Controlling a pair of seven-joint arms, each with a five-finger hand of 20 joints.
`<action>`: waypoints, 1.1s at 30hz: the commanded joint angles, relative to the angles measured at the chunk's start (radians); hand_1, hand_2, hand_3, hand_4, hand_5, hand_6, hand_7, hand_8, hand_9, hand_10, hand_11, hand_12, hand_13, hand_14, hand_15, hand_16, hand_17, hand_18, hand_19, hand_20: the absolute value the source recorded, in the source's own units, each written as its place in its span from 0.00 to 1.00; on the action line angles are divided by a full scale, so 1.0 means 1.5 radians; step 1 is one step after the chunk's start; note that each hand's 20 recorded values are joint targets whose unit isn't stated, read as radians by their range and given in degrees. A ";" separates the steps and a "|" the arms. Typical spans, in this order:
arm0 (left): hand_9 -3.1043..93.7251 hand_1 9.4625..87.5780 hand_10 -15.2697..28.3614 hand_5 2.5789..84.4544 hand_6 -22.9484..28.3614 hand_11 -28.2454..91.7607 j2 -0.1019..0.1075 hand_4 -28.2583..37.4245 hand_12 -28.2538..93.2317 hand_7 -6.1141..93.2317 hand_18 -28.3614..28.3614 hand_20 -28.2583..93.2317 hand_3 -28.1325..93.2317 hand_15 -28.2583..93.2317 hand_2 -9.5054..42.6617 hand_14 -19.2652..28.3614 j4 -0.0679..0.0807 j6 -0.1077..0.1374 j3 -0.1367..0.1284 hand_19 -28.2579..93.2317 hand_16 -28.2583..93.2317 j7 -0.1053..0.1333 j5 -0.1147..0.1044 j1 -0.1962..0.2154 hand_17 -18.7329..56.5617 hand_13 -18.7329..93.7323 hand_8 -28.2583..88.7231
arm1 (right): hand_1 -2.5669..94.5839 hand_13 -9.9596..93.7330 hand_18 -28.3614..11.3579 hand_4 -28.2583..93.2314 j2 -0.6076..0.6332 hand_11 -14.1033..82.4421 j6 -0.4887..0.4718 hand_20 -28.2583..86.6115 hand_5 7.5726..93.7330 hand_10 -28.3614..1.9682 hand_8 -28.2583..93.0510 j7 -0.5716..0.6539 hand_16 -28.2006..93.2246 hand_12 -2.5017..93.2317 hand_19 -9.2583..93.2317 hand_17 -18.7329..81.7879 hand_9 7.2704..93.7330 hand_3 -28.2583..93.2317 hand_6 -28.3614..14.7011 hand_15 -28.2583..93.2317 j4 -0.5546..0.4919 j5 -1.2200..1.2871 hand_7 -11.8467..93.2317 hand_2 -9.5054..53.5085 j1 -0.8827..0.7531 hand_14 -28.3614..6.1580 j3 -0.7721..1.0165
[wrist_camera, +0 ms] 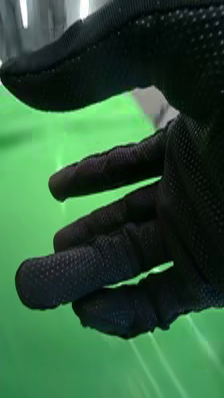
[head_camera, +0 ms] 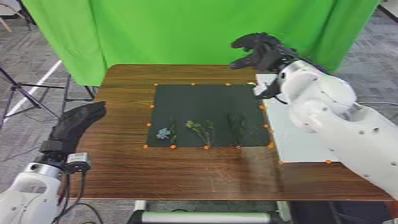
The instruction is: Arrange flowers
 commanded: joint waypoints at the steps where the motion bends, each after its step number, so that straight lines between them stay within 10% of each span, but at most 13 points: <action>1: 0.44 0.24 0.67 0.49 0.54 0.36 -0.011 0.14 0.33 0.22 0.67 0.33 0.73 0.33 0.03 0.75 -0.009 -0.008 -0.015 0.28 0.24 -0.009 0.005 0.014 0.27 0.44 0.19 | 0.35 0.67 0.09 0.09 0.145 0.22 0.037 0.79 0.45 0.33 0.19 0.058 0.52 0.25 0.76 0.44 0.49 0.77 0.63 0.64 0.047 -0.029 0.19 0.00 -0.196 0.34 0.154; 33: 0.44 0.23 0.67 0.49 0.53 0.37 -0.018 0.14 0.33 0.21 0.68 0.33 0.73 0.33 0.03 0.75 -0.012 -0.011 -0.012 0.28 0.24 -0.007 0.005 0.017 0.27 0.44 0.19 | 0.40 0.71 0.11 0.09 0.123 0.33 0.043 0.79 0.59 0.39 0.18 0.087 0.52 0.29 0.79 0.48 0.65 0.77 0.64 0.70 0.046 -0.038 0.28 0.00 -0.409 0.37 0.270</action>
